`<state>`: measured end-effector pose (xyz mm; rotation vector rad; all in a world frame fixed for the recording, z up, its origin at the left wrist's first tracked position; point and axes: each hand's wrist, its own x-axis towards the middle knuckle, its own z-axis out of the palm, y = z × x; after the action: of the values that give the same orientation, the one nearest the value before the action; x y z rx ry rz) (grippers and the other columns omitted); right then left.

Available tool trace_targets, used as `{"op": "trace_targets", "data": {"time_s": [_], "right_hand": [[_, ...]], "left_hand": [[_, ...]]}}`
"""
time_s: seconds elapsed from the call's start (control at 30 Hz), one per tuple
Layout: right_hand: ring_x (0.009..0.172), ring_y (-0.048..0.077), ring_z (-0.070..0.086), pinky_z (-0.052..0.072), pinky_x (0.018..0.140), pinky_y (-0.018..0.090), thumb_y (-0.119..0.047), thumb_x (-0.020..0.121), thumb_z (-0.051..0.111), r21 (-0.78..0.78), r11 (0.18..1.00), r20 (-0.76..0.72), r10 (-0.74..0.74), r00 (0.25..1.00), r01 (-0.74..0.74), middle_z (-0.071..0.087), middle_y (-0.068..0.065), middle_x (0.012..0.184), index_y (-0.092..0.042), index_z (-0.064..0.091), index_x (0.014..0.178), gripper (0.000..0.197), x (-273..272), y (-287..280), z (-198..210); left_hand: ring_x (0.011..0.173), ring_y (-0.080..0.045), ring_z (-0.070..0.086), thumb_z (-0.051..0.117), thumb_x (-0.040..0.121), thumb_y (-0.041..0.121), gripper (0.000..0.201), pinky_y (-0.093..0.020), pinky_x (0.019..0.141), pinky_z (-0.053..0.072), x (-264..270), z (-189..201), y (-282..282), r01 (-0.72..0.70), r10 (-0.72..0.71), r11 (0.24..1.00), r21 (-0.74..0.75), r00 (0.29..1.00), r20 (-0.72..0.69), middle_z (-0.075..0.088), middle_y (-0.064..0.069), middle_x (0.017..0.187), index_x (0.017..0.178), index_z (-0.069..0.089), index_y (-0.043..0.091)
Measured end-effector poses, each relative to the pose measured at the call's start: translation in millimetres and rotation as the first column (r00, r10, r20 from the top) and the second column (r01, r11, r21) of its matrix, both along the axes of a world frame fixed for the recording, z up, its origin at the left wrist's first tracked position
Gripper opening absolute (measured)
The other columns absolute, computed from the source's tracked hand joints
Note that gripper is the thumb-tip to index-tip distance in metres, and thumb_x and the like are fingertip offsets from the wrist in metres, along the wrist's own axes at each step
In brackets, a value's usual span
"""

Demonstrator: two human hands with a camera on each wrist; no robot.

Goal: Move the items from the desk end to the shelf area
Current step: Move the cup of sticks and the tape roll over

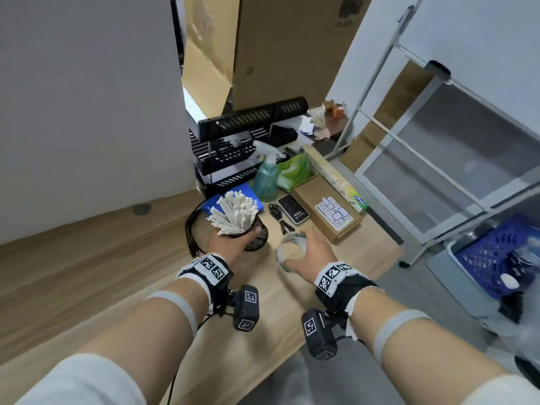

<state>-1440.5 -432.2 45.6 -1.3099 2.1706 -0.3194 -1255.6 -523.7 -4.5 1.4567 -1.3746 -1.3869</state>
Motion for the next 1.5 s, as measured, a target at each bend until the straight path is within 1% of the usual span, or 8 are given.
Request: {"op": "trace_targets", "data": {"time_s": [0.3, 0.6, 0.73, 0.83, 0.9, 1.03, 1.3, 1.5], "right_hand": [[0.129, 0.028, 0.043, 0.037, 0.11, 0.034, -0.032, 0.067, 0.082, -0.034, 0.945, 0.112, 0.326, 0.939, -0.324, 0.034, 0.011, 0.142, -0.013, 0.032, 0.144, 0.093, -34, -94, -45], [0.126, 0.028, 0.045, 0.041, 0.106, 0.04, -0.04, 0.064, 0.078, -0.064, 0.862, 0.138, 0.507, 0.851, -0.503, 0.04, 0.01, 0.136, -0.016, 0.036, 0.139, 0.089, -40, -124, -58], [0.126, 0.028, 0.044, 0.04, 0.106, 0.037, -0.044, 0.071, 0.078, -0.064, 0.811, 0.114, 0.585, 0.803, -0.581, 0.042, 0.009, 0.136, -0.018, 0.038, 0.139, 0.084, -39, -125, -65], [0.131, 0.03, 0.039, 0.036, 0.109, 0.038, -0.04, 0.077, 0.074, -0.017, 0.751, 0.023, 0.66, 0.751, -0.66, 0.039, 0.008, 0.144, -0.018, 0.033, 0.147, 0.084, -44, -127, -68], [0.133, 0.03, 0.036, 0.036, 0.11, 0.039, -0.039, 0.08, 0.072, 0.001, 0.731, -0.033, 0.682, 0.73, -0.683, 0.036, 0.007, 0.147, -0.019, 0.03, 0.15, 0.085, -46, -126, -70], [0.135, 0.031, 0.034, 0.037, 0.111, 0.041, -0.039, 0.078, 0.075, -0.011, 0.766, -0.059, 0.641, 0.766, -0.642, 0.032, 0.009, 0.147, -0.023, 0.03, 0.15, 0.086, -45, -121, -71], [0.111, 0.033, 0.045, 0.046, 0.089, 0.04, -0.038, 0.063, 0.084, -0.078, 0.91, -0.216, 0.383, 0.898, -0.407, 0.042, 0.012, 0.122, -0.011, 0.044, 0.118, 0.074, -34, -94, -55], [0.113, 0.035, 0.045, 0.043, 0.093, 0.04, -0.018, 0.068, 0.071, -0.151, 0.914, -0.127, 0.361, 0.924, -0.378, 0.044, 0.014, 0.12, -0.006, 0.044, 0.111, 0.052, 26, -67, -17]], "left_hand": [[0.123, -0.005, 0.049, 0.081, 0.08, 0.026, 0.058, -0.01, 0.101, 0.029, -31, -18, -6, -0.238, 0.235, 0.971, 0.01, 0.965, 0.118, 0.054, 0.013, 0.125, 0.132, 0.058, 0.016], [0.119, -0.002, 0.055, 0.087, 0.074, 0.016, 0.061, -0.006, 0.1, 0.036, -40, -21, 3, -0.336, 0.328, 0.942, 0.012, 0.926, 0.187, 0.061, 0.009, 0.126, 0.129, 0.06, 0.01], [0.12, -0.009, 0.061, 0.091, 0.064, 0.028, 0.068, -0.032, 0.11, 0.043, -34, -26, 9, -0.315, 0.295, 0.947, 0.055, 0.927, 0.232, 0.068, 0.006, 0.126, 0.125, 0.063, 0.016], [0.117, -0.007, 0.062, 0.087, 0.057, 0.044, 0.073, -0.03, 0.106, 0.046, -33, -28, 13, -0.31, 0.285, 0.949, 0.057, 0.921, 0.264, 0.069, 0.009, 0.123, 0.123, 0.065, 0.019], [0.114, -0.007, 0.064, 0.09, 0.061, 0.032, 0.067, -0.025, 0.103, 0.048, -33, -28, 13, -0.32, 0.301, 0.947, 0.045, 0.924, 0.237, 0.071, 0.007, 0.12, 0.121, 0.066, 0.015], [0.115, -0.013, 0.063, 0.088, 0.069, 0.01, 0.062, -0.021, 0.102, 0.046, -34, -27, 14, -0.324, 0.305, 0.945, 0.049, 0.925, 0.228, 0.069, 0.0, 0.121, 0.125, 0.062, 0.007], [0.122, -0.017, 0.056, 0.089, 0.069, 0.019, 0.086, -0.034, 0.103, 0.046, -14, -11, 38, -0.36, 0.307, 0.916, 0.176, 0.912, 0.271, 0.057, 0.0, 0.132, 0.14, 0.041, 0.017], [0.117, -0.016, 0.053, 0.082, 0.079, 0.021, 0.062, -0.029, 0.097, 0.044, 41, 33, 72, -0.372, 0.314, 0.915, 0.157, 0.9, 0.302, 0.053, 0.0, 0.124, 0.132, 0.052, 0.016]]}}
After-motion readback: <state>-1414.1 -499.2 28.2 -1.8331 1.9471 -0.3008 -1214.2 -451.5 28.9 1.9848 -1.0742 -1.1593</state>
